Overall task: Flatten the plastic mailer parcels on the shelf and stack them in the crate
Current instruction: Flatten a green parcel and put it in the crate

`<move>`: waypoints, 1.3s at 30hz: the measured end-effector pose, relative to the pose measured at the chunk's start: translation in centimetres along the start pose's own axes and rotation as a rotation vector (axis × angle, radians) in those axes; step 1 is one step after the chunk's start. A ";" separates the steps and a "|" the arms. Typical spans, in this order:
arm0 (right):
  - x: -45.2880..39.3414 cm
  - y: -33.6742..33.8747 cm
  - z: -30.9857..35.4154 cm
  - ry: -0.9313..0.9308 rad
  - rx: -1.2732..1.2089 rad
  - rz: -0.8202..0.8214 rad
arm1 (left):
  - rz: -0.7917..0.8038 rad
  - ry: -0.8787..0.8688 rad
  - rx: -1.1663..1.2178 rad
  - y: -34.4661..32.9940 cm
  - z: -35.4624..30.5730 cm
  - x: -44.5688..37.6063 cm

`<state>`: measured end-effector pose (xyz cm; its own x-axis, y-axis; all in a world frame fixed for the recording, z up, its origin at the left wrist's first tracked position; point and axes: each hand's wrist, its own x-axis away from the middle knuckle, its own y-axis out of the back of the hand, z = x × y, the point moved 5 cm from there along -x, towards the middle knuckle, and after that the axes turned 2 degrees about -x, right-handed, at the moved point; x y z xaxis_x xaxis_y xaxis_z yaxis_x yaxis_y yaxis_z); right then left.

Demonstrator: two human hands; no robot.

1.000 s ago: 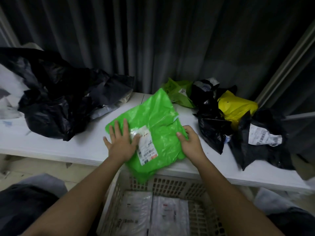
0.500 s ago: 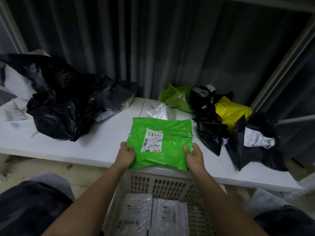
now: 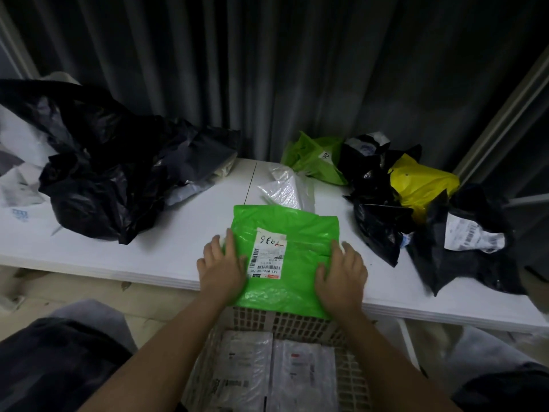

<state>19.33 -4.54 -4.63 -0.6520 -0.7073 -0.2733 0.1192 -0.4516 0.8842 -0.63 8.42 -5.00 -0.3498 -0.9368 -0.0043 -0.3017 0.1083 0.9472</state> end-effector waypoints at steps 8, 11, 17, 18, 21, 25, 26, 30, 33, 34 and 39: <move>-2.8 -4.2 2.9 0.269 0.149 0.321 | 0.240 -0.338 -0.128 -3.5 -4.9 -2.3; -3.6 -5.0 2.6 0.296 0.239 0.384 | 0.220 -0.356 -0.235 -4.4 -4.5 -3.8; -4.2 -7.0 1.6 0.269 0.200 0.451 | 0.228 -0.339 -0.247 -6.5 -4.0 -5.2; -4.2 -7.2 1.6 0.271 0.198 0.446 | 0.226 -0.337 -0.237 -6.7 -4.0 -5.2; -4.2 -7.5 1.3 0.274 0.188 0.439 | 0.228 -0.336 -0.236 -7.1 -4.0 -5.3; -4.0 -7.8 1.3 0.260 0.173 0.455 | 0.231 -0.330 -0.251 -7.4 -3.9 -5.2; -4.0 -7.8 1.3 0.258 0.174 0.460 | 0.231 -0.330 -0.252 -7.4 -3.9 -5.2; -4.1 -8.0 1.2 0.247 0.158 0.479 | 0.245 -0.326 -0.262 -7.6 -3.8 -5.3; -4.1 -8.0 1.2 0.245 0.161 0.486 | 0.259 -0.322 -0.270 -7.7 -3.8 -5.4; -4.1 -8.0 1.3 0.245 0.159 0.488 | 0.259 -0.322 -0.271 -7.7 -3.8 -5.3; -4.2 -8.0 1.2 0.237 0.170 0.505 | 0.267 -0.317 -0.278 -7.9 -3.8 -5.4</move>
<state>20.18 2.68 -10.05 -0.3578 -0.9235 0.1383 0.2369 0.0534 0.9701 6.98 11.33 -11.22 -0.6482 -0.7365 0.1936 0.0680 0.1972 0.9780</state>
